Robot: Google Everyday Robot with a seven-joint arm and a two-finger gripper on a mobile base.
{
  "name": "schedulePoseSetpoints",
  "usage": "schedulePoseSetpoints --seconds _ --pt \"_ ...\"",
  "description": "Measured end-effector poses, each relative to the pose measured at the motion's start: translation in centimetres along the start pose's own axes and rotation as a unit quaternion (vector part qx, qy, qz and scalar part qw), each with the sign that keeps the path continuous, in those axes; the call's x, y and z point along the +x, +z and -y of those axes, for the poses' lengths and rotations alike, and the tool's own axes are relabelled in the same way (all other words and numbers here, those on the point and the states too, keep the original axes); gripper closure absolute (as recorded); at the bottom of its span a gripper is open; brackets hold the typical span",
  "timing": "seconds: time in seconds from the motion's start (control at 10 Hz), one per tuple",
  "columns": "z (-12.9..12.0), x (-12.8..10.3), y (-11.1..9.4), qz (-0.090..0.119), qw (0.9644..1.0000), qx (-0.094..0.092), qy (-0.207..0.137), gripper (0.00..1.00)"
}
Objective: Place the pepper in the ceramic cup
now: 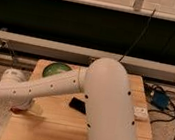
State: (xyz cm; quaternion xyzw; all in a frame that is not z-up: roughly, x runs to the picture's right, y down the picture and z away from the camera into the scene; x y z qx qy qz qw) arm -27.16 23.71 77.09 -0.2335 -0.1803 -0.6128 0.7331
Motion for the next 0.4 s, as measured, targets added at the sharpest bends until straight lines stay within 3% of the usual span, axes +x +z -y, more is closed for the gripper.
schedulePoseSetpoints --seconds 0.4 --pt "1.6 1.5 0.4 0.004 0.9998 -0.008 0.018 0.20"
